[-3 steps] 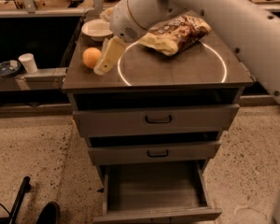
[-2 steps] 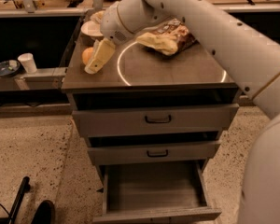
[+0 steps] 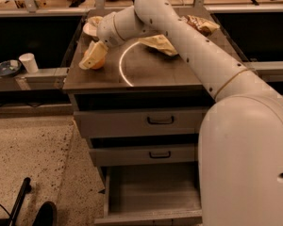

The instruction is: Place orange into bottom drawer

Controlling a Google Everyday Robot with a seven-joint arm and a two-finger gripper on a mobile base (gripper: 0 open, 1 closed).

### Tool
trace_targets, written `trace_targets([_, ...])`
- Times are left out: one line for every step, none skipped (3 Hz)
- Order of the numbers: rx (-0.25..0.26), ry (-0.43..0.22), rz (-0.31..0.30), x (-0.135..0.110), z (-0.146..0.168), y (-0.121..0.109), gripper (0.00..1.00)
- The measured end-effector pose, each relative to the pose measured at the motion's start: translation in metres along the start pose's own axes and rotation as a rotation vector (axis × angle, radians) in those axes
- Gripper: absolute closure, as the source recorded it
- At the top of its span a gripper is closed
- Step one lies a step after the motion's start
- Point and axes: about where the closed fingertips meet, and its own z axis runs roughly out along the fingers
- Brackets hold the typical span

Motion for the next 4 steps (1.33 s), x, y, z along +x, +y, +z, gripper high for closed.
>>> trace_targets([0.011, -0.016, 0.065, 0.022, 0.004, -0.002, 0.00])
trace_targets([-0.015, -0.010, 0.130, 0.043, 0.007, 0.016, 0.00])
trace_targets([-0.025, -0.036, 0.188, 0.061, 0.007, 0.031, 0.26])
trace_targets([-0.037, -0.091, 0.196, 0.057, 0.010, 0.035, 0.49])
